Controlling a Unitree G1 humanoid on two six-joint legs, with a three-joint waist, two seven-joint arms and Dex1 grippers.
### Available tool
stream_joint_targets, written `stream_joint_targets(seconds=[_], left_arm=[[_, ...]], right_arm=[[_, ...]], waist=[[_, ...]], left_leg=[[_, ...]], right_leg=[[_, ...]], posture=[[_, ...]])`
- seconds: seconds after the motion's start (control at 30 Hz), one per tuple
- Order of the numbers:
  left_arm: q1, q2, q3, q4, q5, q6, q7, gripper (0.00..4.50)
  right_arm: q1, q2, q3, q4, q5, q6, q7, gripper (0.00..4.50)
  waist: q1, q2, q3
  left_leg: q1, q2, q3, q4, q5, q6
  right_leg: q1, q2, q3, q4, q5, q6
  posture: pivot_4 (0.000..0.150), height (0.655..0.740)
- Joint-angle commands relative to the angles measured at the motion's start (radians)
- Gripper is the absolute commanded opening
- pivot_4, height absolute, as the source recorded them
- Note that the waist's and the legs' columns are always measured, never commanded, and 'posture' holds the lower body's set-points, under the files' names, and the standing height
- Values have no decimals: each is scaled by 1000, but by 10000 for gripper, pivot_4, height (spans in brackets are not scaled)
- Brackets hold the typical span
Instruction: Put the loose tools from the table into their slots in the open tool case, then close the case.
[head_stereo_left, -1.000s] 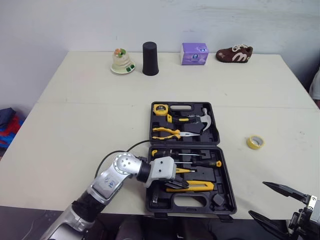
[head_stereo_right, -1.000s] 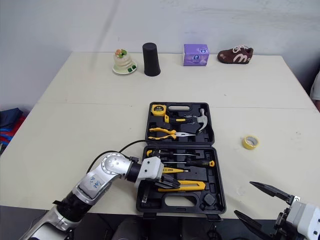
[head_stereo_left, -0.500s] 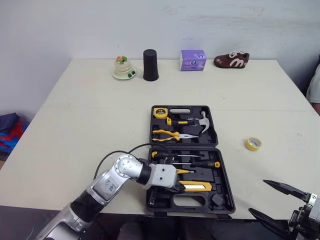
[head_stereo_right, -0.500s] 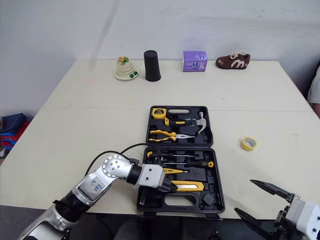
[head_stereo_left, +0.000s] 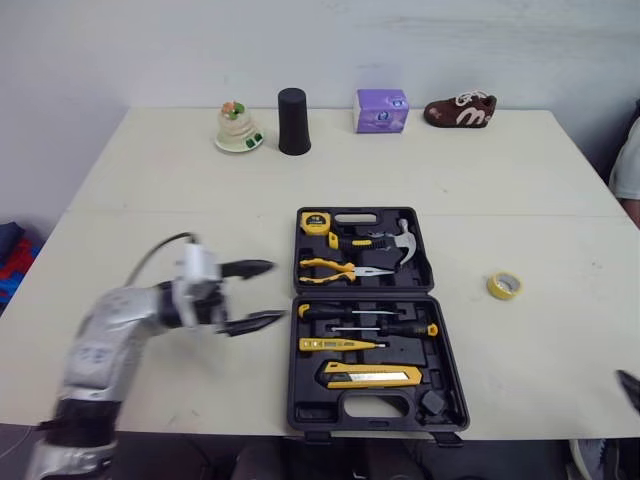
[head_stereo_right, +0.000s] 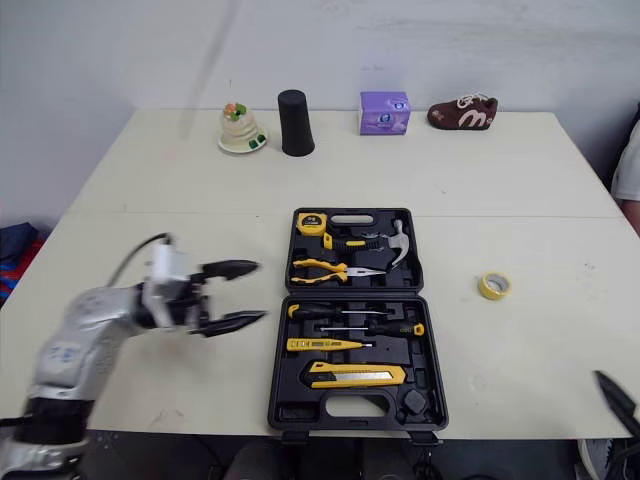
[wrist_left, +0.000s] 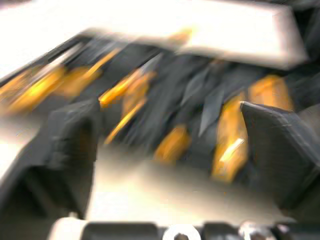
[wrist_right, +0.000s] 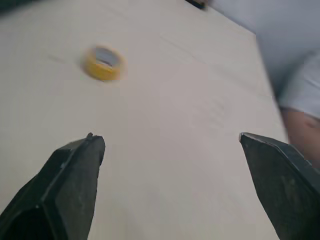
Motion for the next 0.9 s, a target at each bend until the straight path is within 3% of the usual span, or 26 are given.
stream_joint_targets(seconds=[0.03,0.17,0.33,0.53,0.9], left_arm=[[30,60,160,202,49,-138,46,44561],[69,116,289,405,91,-239,141,44561],[118,105,346,401,90,-264,218,44561],[197,50,284,161,29,-204,163,44561],[106,53,83,-221,-53,-39,57,44561]], right_arm=[[-7,-23,-64,111,-23,-55,-66,45000],[-7,-62,-85,252,-90,-61,-186,45000],[-25,-100,-43,303,-136,-30,-262,45000],[-110,-179,75,126,-66,107,-152,45000],[-267,-599,309,-214,35,623,170,45000]], waist=[[-2,-2,1],[-4,-3,2],[-5,-3,2],[-13,-1,2],[-2,2,5]], left_leg=[[0,0,0,0,0,0],[0,0,1,0,-3,1],[0,0,1,-1,-7,-4],[1,1,2,-1,-6,-4],[-1,1,3,0,-2,1]], right_leg=[[0,0,0,0,0,0],[0,-1,0,-1,0,0],[0,-3,1,-1,-2,-3],[0,-4,1,0,-1,-2],[-1,1,1,0,2,3]], posture=[[1500,7400],[1500,7400],[1500,7400],[1500,7400],[1500,7400]])
